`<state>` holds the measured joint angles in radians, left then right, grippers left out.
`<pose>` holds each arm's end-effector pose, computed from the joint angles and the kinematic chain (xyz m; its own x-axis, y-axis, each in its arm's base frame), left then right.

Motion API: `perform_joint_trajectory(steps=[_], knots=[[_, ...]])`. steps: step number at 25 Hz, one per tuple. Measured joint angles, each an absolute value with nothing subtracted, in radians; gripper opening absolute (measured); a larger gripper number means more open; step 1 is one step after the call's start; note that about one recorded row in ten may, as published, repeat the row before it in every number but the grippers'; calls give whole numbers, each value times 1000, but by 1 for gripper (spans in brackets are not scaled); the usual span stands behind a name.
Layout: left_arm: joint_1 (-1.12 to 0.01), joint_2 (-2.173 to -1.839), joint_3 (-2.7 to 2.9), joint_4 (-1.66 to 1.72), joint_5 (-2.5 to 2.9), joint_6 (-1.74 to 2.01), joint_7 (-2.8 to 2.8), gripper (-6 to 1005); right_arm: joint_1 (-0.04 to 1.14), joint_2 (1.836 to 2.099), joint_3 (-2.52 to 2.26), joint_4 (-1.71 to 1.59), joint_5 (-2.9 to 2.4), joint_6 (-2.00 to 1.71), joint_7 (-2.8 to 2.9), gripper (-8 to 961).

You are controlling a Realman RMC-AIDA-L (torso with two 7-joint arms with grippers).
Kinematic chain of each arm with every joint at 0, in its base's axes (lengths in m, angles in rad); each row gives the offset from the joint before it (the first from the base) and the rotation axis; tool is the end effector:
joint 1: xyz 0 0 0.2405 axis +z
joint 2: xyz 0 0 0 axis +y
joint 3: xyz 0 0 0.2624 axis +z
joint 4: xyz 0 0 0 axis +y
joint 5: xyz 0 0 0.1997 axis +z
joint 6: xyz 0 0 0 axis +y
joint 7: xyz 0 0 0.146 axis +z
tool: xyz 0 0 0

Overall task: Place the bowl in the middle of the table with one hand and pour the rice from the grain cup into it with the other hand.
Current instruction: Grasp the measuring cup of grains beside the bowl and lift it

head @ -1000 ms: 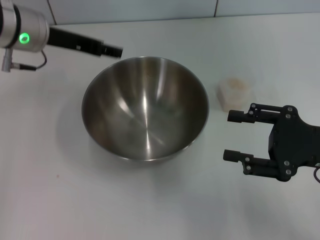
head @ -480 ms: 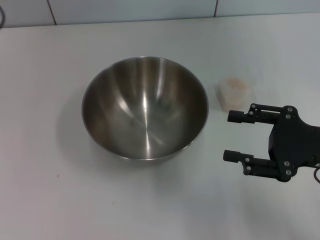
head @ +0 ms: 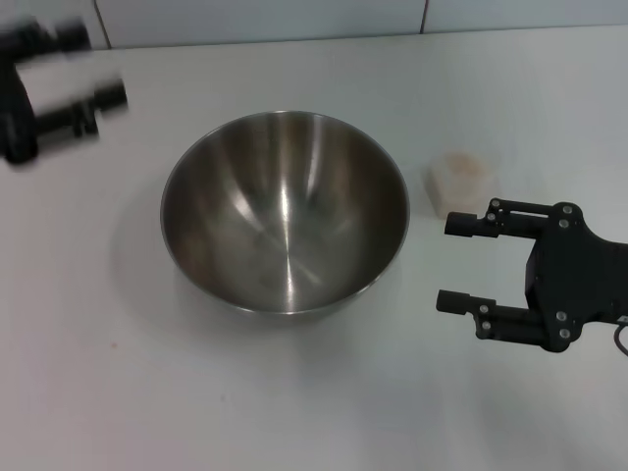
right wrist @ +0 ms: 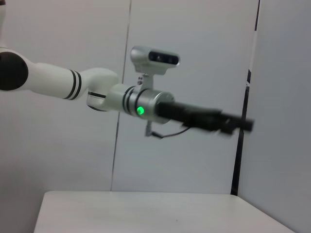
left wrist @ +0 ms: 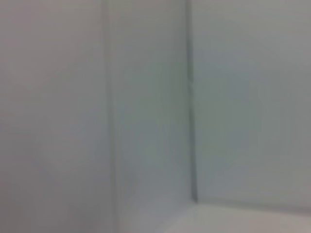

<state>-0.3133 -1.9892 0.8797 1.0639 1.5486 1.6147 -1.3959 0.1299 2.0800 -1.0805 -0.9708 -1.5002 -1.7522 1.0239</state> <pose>-0.2366 0.3125 0.0936 0.8039 -0.0163 0.5945 0.2712 -0.8796 -0.3908 0.2517 0.2333 0.0198 0.7729 0.1249 -0.6221 -0.0877 -0.9500 -0.2997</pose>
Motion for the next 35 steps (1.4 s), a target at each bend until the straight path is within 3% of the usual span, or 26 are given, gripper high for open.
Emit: perform_joint_trajectory(steps=[3,11,35], knots=[[-322,-1984,890,1068,1671,1683,-1426,681,128,2081,-1068,-971,-1500,-1752,1030,642],[-370,-2014,889,1082,1916,1776,-1548,681,118,2083,-1033,-963,-1500,-1750,1046,642],[-380,-2031,887,1093,1987,1785,-1583,681,64,2086,-923,-842,-1500,-1646,1071,641]])
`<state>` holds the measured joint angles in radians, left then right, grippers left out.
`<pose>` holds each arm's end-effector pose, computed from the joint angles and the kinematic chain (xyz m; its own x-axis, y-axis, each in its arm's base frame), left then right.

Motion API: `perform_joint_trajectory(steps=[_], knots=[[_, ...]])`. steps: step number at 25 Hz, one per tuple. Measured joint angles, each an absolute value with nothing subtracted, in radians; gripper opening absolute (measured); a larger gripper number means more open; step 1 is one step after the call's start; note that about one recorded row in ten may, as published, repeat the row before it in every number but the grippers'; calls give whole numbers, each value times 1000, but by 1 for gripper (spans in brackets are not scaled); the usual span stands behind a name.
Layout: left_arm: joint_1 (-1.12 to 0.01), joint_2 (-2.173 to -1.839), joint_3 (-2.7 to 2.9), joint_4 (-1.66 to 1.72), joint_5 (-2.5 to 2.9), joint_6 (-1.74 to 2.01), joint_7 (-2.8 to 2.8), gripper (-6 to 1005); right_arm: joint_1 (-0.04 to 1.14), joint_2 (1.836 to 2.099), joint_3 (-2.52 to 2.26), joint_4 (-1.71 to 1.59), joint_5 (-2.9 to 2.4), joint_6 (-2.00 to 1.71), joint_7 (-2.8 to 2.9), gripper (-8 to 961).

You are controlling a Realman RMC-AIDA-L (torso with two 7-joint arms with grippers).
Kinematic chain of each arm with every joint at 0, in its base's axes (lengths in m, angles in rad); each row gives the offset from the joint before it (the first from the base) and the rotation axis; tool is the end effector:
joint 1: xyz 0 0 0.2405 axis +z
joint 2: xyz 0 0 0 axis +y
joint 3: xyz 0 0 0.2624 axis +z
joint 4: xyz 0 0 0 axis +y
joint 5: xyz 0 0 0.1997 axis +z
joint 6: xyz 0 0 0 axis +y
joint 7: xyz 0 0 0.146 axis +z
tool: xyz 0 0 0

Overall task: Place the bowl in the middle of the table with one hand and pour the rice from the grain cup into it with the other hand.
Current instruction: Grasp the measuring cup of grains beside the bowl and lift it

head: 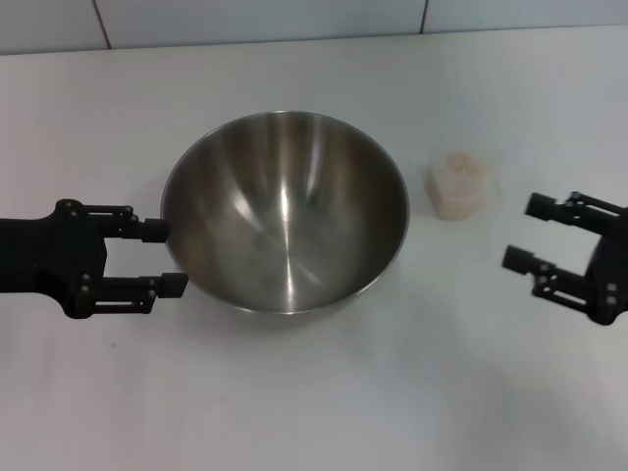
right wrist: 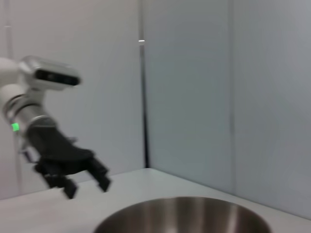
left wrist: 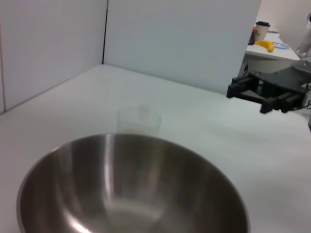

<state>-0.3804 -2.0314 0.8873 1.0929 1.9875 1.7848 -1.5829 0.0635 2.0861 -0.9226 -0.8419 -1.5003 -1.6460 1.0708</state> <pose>-0.2497 0.2915 0.0457 0.9075 0.2735 0.3189 0.3180 -0.9432 -0.0961 0.3042 0.2251 0.0298 0.7445 -0.0731 -0.6637 -0.4196 -0.8244 -0.3799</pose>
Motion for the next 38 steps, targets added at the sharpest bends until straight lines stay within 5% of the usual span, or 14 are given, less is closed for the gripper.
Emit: perform_joint_trajectory(steps=[14,38], knots=[[-336,-2059,812,1067,2000,1763,-1494,681,50,2085,-833,-762,-1501,-1559,1060,641],[-355,-2058,813,1052,1997,1763,-1497,681,164,2083,-819,-677,-1393,-1255,927,640]])
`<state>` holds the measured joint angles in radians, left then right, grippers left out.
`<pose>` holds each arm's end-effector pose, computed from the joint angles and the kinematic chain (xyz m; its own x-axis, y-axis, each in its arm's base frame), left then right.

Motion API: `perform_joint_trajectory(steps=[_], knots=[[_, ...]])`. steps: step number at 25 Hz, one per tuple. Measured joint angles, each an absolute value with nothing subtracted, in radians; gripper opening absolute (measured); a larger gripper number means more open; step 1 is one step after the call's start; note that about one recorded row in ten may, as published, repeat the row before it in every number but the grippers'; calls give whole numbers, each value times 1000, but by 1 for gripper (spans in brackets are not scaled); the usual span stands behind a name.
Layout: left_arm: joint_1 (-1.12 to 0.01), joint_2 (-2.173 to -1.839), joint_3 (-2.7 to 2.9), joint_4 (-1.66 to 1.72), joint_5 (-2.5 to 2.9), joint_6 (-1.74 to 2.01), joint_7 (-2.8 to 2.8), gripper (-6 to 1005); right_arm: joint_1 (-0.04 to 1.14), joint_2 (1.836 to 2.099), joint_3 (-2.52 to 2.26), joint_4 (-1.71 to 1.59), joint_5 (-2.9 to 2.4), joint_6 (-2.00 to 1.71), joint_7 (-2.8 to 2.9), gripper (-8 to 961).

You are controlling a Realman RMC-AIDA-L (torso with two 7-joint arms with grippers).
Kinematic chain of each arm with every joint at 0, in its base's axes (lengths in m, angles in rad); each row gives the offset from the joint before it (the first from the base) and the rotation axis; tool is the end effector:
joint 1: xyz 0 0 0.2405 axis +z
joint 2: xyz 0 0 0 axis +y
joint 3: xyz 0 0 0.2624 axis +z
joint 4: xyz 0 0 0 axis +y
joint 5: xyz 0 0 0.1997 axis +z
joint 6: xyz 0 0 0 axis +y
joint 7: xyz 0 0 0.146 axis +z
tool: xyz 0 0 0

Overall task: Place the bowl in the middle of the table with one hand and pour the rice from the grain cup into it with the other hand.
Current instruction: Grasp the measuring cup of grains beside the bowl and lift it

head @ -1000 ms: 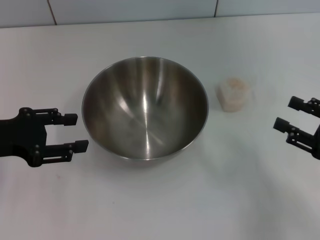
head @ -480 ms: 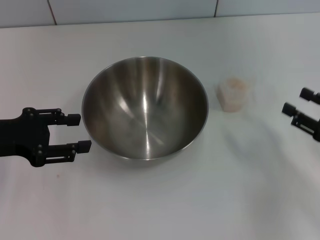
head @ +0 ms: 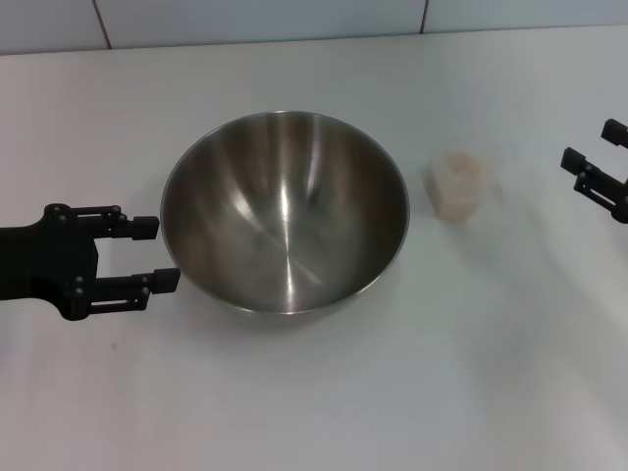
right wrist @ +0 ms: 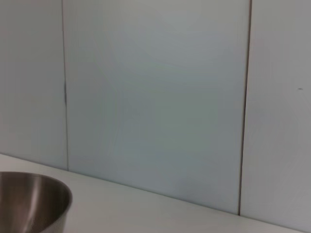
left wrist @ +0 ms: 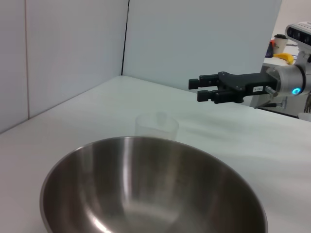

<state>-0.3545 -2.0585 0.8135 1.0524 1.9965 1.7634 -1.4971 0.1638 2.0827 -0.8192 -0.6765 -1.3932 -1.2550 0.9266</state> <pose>-0.2636 0.2861 0.0425 0.8907 0.2649 0.3695 0.3383 -0.9291 -0.1492 0.3498 0.2801 0.0416 0.7846 -0.1084 -0.6104 -0.5682 -0.5197 -0.6381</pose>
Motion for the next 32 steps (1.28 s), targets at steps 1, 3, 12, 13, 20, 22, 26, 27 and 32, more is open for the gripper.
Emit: perform_joint_trajectory(steps=[1,3,12,13,20,22,26,27,32], knots=[[-355,-2058,813,1052,1996,1763,-1497,681,178,2082,-821,-669,-1393,-1237,917,640],[-356,-2058,813,1052,1997,1761,-1497,681,190,2082,-826,-663,-1394,-1219,913,640],[-359,-2059,811,1052,1996,1753,-1498,681,208,2081,-831,-639,-1403,-1160,904,639],[-359,-2058,811,1052,1996,1752,-1498,681,216,2080,-832,-628,-1405,-1155,901,639],[-360,-2057,810,1056,1996,1743,-1499,681,246,2082,-845,-608,-1440,-1105,897,639],[-361,-2056,810,1057,1996,1743,-1499,681,256,2082,-854,-600,-1442,-1094,892,639],[-362,-2056,808,1059,1996,1742,-1499,681,265,2083,-869,-597,-1443,-1082,888,639],[-362,-2056,808,1059,1996,1742,-1499,681,265,2083,-869,-597,-1443,-1082,888,639],[-364,-2056,808,1059,1996,1742,-1499,681,267,2083,-873,-597,-1444,-1071,888,639]])
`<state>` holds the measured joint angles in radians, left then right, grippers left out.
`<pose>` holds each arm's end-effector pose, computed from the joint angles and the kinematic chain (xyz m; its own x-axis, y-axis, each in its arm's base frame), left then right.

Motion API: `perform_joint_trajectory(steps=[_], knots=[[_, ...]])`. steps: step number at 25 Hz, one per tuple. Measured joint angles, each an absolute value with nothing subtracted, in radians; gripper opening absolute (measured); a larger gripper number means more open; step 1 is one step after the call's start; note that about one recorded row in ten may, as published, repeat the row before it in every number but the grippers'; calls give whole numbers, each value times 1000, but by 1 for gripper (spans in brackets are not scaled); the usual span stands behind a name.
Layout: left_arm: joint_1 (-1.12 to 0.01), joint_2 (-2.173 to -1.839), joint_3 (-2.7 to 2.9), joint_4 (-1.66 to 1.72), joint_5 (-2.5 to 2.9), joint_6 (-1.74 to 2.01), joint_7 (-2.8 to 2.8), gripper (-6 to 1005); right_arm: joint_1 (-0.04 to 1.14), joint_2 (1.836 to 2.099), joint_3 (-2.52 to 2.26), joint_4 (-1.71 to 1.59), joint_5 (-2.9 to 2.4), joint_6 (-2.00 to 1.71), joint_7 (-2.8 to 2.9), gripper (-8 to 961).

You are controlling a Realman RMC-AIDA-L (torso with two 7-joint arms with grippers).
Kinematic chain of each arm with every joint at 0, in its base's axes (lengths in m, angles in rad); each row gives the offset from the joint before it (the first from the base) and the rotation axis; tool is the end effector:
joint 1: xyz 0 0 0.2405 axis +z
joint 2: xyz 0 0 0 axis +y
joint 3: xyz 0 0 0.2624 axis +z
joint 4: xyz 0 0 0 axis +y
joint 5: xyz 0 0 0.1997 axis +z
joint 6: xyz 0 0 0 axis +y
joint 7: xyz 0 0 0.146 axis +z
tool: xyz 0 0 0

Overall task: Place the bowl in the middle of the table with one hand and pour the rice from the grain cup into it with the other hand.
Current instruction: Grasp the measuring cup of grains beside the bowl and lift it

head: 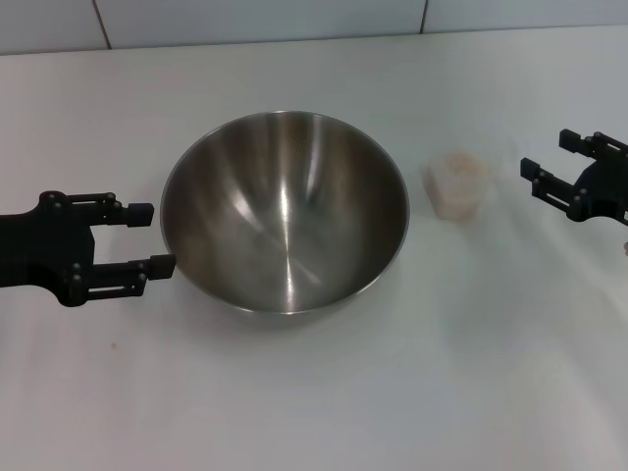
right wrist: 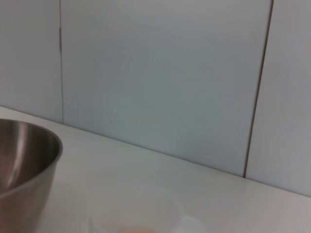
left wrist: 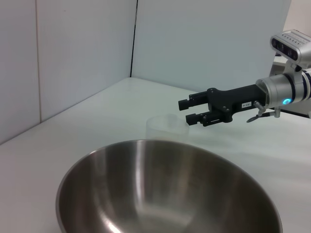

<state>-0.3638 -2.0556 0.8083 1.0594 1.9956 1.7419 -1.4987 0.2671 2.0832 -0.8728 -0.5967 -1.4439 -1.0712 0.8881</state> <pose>-0.2623 0.2923 0.0458 0.8951 0.2529 0.3672 0.3347 -0.9253 -0.1786 0.3496 0.3114 0.0145 0.8376 -0.1888 -0.5126 -0.5264 -0.5294 -0.6653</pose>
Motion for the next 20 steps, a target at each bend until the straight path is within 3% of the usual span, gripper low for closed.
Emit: perform_joint_trajectory(steps=[20], knots=[[-368,-2057,808,1055,1996,1741,-1499,680,312,2080,-873,-545,-1446,-1028,873,638]])
